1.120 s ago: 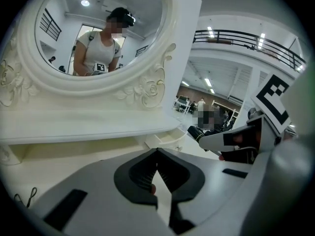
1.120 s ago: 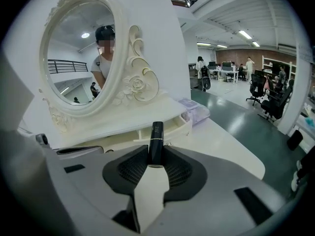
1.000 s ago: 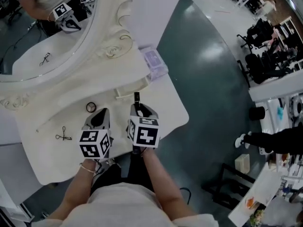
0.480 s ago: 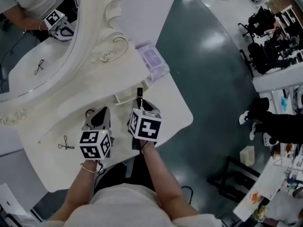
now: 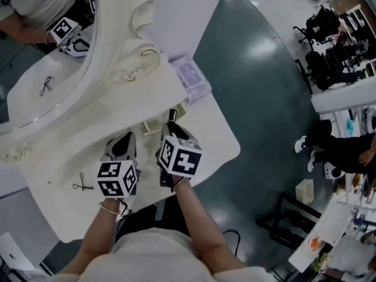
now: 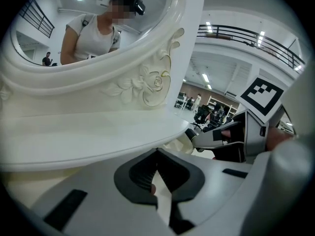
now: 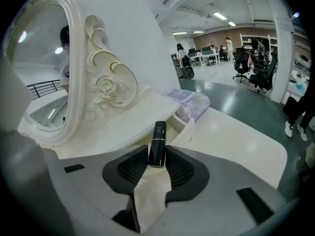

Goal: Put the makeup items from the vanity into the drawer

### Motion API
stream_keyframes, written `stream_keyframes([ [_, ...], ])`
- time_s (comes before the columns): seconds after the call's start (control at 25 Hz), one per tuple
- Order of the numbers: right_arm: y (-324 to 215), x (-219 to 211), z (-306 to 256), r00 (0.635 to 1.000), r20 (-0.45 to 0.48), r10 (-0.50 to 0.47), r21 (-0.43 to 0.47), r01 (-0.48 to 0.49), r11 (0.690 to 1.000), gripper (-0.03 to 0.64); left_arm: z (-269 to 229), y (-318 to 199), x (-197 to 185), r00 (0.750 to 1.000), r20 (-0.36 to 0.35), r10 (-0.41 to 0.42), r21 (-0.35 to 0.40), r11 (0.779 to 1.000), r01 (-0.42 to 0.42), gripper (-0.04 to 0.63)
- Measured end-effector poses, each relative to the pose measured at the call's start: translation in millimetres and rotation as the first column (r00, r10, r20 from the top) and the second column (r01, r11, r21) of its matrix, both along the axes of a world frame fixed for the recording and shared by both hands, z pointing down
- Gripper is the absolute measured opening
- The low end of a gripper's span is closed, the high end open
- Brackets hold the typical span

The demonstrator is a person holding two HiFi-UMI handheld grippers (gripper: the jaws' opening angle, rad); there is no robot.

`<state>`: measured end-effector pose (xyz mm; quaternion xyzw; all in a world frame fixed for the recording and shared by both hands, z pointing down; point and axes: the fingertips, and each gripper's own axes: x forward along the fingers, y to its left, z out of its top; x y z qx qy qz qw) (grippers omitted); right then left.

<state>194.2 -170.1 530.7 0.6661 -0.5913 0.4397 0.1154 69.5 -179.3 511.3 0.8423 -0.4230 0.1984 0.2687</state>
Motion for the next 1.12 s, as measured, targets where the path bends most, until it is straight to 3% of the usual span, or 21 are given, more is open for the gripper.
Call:
stream_keyframes([
  [0.32,-2.9,-11.2,-4.5,0.999,0.040,0.008,0.026,-0.009,1.000,0.120,-0.9,-1.0,-2.8,1.000,-0.013,-0.001,0.000,1.000,0.001,0.003],
  [1.12,0.8,-12.6,-19.8,1.000,0.021,0.017,0.070,-0.018,0.997,0.120,-5.2,6.5,-13.8,0.999,-0.026,-0.027,0.008,1.000,0.028,0.003],
])
